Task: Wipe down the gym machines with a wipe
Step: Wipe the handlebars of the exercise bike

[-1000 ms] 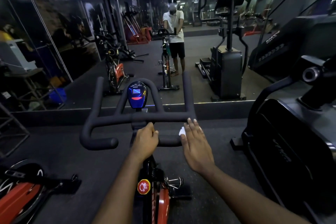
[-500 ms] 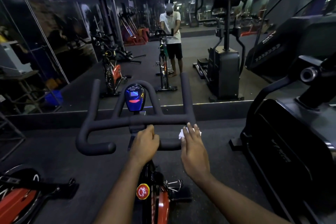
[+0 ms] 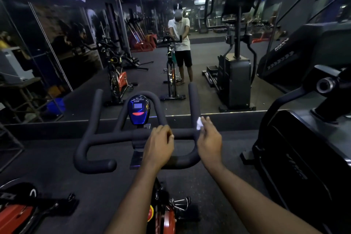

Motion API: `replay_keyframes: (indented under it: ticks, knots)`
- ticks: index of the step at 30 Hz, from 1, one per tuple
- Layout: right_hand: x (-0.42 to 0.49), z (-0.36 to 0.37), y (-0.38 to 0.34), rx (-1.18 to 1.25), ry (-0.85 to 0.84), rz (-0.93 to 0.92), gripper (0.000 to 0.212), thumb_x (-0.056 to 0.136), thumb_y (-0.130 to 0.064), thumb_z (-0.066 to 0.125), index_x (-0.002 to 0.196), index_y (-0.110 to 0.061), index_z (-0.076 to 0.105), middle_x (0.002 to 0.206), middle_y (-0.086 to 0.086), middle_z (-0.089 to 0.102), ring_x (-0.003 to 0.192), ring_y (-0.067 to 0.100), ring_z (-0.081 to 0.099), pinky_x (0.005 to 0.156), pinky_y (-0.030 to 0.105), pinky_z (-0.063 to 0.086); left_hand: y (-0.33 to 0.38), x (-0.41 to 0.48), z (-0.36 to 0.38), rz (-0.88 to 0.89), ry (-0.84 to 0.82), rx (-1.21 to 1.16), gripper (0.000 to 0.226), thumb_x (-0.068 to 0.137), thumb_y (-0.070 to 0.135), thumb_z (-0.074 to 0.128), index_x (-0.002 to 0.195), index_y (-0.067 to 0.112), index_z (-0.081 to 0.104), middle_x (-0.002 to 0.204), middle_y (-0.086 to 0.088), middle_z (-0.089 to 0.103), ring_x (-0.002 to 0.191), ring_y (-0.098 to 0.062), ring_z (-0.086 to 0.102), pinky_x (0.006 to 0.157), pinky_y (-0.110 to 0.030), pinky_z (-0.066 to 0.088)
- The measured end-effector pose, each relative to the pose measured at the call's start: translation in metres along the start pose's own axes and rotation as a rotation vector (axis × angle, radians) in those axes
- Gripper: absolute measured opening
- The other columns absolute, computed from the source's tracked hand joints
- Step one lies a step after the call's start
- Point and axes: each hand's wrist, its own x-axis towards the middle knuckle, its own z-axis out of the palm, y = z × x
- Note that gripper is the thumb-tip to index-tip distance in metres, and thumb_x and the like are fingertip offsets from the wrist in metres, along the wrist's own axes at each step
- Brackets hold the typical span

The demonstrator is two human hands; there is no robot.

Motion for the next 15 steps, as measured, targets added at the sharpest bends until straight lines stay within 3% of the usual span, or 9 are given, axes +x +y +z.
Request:
replay_keyframes:
  ticks: [2, 4, 7, 11, 15]
  knots:
    - [0.003, 0.006, 0.010, -0.139, -0.290, -0.074, 0.049, 0.105, -0.008, 0.044, 0.154, -0.011, 0.039, 0.166, 0.012, 0.019, 0.155, 0.027, 0.015, 0.119, 0.027, 0.018, 0.001, 0.012, 0.009, 0.051, -0.005, 0.011, 0.007, 0.087, 0.010, 0.063, 0.084, 0.015, 0.059, 0.093, 0.000, 0.062, 0.095, -0.022, 0.052, 0.085, -0.040, 0.044]
    - [0.001, 0.010, 0.024, -0.179, -0.369, -0.102, 0.056, 0.103, -0.004, 0.043, 0.157, -0.016, 0.032, 0.168, 0.011, 0.009, 0.156, 0.029, 0.005, 0.116, 0.022, 0.016, 0.001, 0.023, 0.019, 0.082, -0.040, 0.033, 0.005, 0.087, 0.012, 0.064, 0.089, 0.016, 0.064, 0.101, 0.001, 0.066, 0.107, -0.020, 0.053, 0.093, -0.040, 0.045]
    - [0.012, 0.013, 0.026, -0.112, -0.324, -0.046, 0.055, 0.104, -0.004, 0.043, 0.157, -0.015, 0.034, 0.168, 0.012, 0.014, 0.155, 0.028, 0.014, 0.114, 0.021, 0.020, 0.000, 0.032, 0.032, 0.114, -0.101, 0.197, 0.010, 0.089, 0.022, 0.065, 0.098, 0.020, 0.066, 0.107, 0.002, 0.067, 0.118, -0.021, 0.051, 0.097, -0.040, 0.042]
    - [0.036, 0.016, 0.024, -0.044, -0.282, 0.038, 0.051, 0.105, -0.007, 0.043, 0.155, -0.012, 0.036, 0.164, 0.013, 0.026, 0.149, 0.025, 0.032, 0.108, 0.018, 0.028, 0.004, 0.040, 0.039, 0.076, -0.062, 0.363, 0.014, 0.095, 0.034, 0.056, 0.101, 0.026, 0.065, 0.103, 0.008, 0.070, 0.113, -0.018, 0.052, 0.095, -0.039, 0.037]
    - [0.032, 0.019, 0.025, -0.126, -0.223, 0.065, 0.050, 0.104, -0.011, 0.045, 0.154, -0.014, 0.041, 0.157, 0.009, 0.042, 0.135, 0.031, 0.051, 0.105, 0.033, 0.041, 0.007, 0.056, 0.040, 0.060, -0.040, 0.417, 0.016, 0.097, 0.033, 0.053, 0.099, 0.026, 0.067, 0.100, 0.008, 0.071, 0.109, -0.018, 0.052, 0.091, -0.039, 0.036]
